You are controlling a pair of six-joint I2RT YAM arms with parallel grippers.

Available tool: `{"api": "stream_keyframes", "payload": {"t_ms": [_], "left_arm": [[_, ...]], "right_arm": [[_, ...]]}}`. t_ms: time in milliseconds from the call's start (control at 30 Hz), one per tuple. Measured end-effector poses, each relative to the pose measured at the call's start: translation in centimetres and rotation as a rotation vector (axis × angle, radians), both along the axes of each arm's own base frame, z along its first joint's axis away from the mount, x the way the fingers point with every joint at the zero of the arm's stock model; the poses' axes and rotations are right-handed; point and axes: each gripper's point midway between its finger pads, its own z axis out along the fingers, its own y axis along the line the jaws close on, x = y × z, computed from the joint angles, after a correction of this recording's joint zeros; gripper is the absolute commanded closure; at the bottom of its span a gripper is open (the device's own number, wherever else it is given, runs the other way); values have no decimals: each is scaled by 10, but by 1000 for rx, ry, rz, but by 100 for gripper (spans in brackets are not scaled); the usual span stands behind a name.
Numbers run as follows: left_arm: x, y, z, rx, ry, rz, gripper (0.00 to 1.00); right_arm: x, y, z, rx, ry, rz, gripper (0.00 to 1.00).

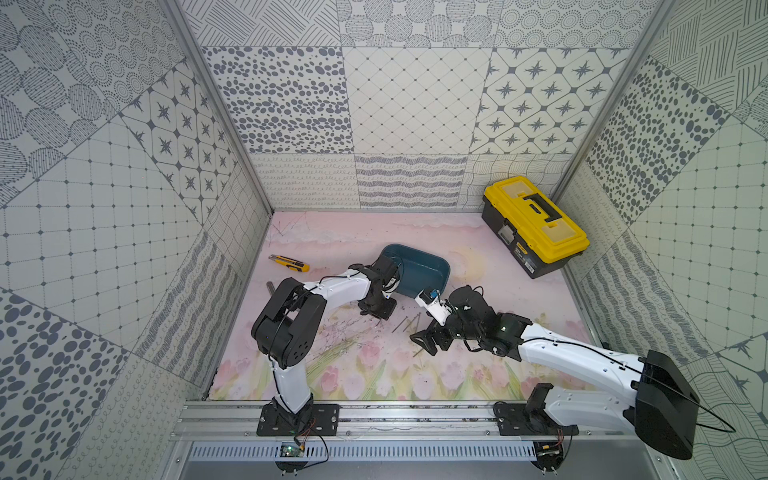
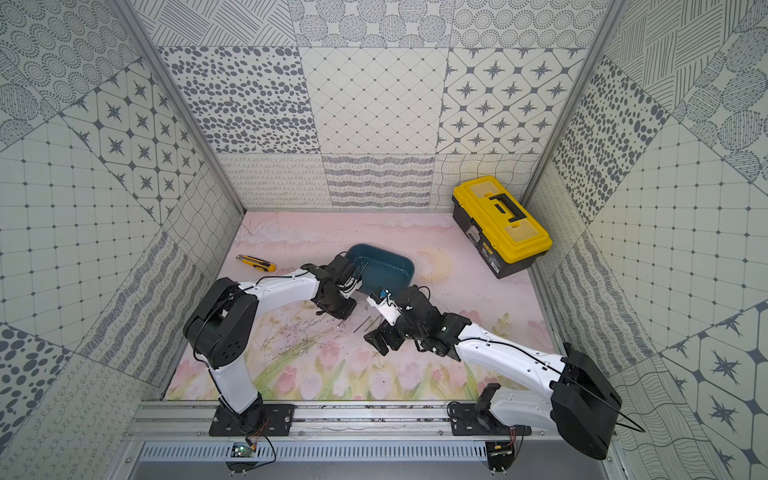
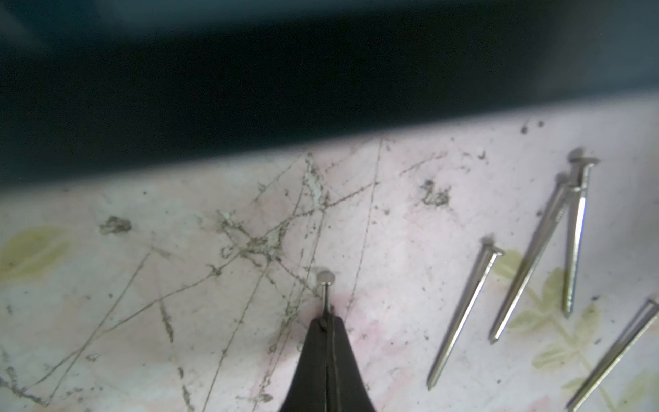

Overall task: Put the nails on the desktop into the storage box
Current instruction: Pick up the nail from the center of the board.

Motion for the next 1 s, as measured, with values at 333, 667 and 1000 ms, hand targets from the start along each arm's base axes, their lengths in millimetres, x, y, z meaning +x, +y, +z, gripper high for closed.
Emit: {"api": "stream_keyframes", "payload": {"t_ms": [333, 667, 1000], "left_arm": [[0, 1, 16, 5, -19, -2, 100], [-2, 3, 31, 1, -34, -1, 100], [17, -7, 78, -41, -110, 19, 100]], "right_arm": [[1, 0, 0, -2, -4, -5, 3], [3, -9, -10, -12, -29, -36, 3], [13, -15, 0, -2, -114, -74, 3]]}}
